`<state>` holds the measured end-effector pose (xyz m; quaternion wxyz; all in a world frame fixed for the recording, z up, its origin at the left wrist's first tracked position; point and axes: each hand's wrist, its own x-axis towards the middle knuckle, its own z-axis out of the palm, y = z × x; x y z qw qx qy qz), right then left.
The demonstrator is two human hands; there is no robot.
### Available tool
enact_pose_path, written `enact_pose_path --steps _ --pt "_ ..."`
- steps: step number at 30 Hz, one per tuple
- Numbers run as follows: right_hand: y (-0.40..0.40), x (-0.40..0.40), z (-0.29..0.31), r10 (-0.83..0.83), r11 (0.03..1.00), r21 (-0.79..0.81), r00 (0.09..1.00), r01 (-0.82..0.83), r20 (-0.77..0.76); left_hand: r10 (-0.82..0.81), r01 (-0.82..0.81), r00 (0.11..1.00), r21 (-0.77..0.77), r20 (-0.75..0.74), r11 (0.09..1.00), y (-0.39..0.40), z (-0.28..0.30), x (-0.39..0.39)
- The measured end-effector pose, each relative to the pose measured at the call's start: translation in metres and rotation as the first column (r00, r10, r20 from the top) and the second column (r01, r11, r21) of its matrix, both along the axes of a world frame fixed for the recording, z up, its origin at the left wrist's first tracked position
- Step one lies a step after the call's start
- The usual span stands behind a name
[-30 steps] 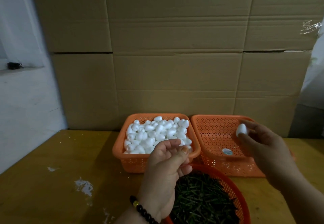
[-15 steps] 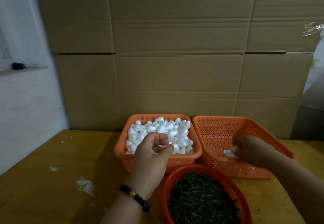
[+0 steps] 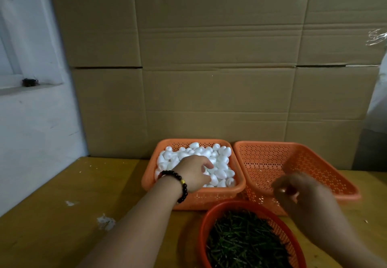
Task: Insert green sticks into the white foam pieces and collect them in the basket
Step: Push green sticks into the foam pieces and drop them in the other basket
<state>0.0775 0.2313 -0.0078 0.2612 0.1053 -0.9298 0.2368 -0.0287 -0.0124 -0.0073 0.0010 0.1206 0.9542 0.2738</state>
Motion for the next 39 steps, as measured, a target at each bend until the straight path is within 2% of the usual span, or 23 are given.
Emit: enact_pose_path --steps 2,5,8,9,10,11,14,16,21,25,30,31,33,34,37,39 --pt "-0.011 0.017 -0.004 0.097 0.982 0.142 0.975 -0.127 0.200 -0.021 0.005 0.996 -0.176 -0.091 0.984 0.005 -0.004 -0.009" --pt "-0.025 0.032 -0.017 0.061 0.931 0.314 0.929 -0.185 0.365 -0.069 0.012 0.981 -0.297 -0.182 0.955 0.010 -0.007 -0.017" --pt "-0.033 0.039 -0.013 -0.034 0.872 0.472 0.947 -0.129 0.320 -0.082 0.025 0.985 -0.351 -0.151 0.936 0.015 -0.005 -0.018" --pt "-0.036 0.039 -0.013 -0.045 0.860 0.483 0.919 -0.164 0.391 -0.067 0.015 0.988 -0.356 -0.136 0.934 0.017 -0.003 -0.018" --pt "-0.038 0.039 -0.021 0.016 0.866 0.447 0.907 -0.222 0.420 -0.058 0.011 0.991 -0.365 -0.120 0.931 0.019 0.000 -0.017" --pt "-0.035 0.037 -0.033 0.062 0.883 0.404 0.912 -0.239 0.405 -0.066 0.018 0.992 -0.394 -0.109 0.919 0.021 0.003 -0.016" --pt "-0.034 0.031 -0.040 0.044 0.872 0.420 0.893 -0.253 0.448 -0.136 0.041 0.982 -0.543 -0.135 0.839 0.027 0.012 -0.010" --pt "-0.036 0.031 -0.038 0.051 0.881 0.397 0.886 -0.258 0.461 -0.146 0.043 0.981 -0.590 -0.128 0.806 0.031 0.018 -0.007" --pt "-0.035 0.030 -0.038 0.117 0.890 0.349 0.885 -0.295 0.451 -0.085 0.047 0.996 -0.586 -0.038 0.809 0.036 0.021 -0.010" --pt "-0.036 0.031 -0.039 0.122 0.896 0.338 0.892 -0.287 0.435 -0.163 0.087 0.985 -0.628 -0.064 0.773 0.027 0.011 -0.017" --pt "-0.036 0.033 -0.041 0.115 0.901 0.339 0.903 -0.270 0.413 -0.145 0.048 0.975 -0.472 -0.170 0.880 0.015 0.007 -0.025" --pt "-0.036 0.033 -0.042 0.118 0.900 0.343 0.907 -0.270 0.405 -0.138 0.055 0.972 -0.390 -0.188 0.919 0.012 0.006 -0.025" --pt "-0.036 0.033 -0.042 0.122 0.893 0.356 0.912 -0.273 0.393 -0.106 0.080 0.970 -0.123 -0.218 0.989 0.006 0.005 -0.020" --pt "-0.036 0.034 -0.041 0.122 0.890 0.362 0.912 -0.275 0.393 -0.081 0.090 0.964 0.021 -0.254 0.996 0.005 0.005 -0.013" --pt "-0.036 0.033 -0.040 0.123 0.885 0.371 0.910 -0.281 0.396 0.046 0.119 0.907 0.360 -0.418 0.925 0.012 0.004 0.023" --pt "-0.036 0.033 -0.040 0.122 0.881 0.378 0.909 -0.284 0.399 0.126 0.135 0.905 0.555 -0.406 0.821 0.019 -0.002 0.049"
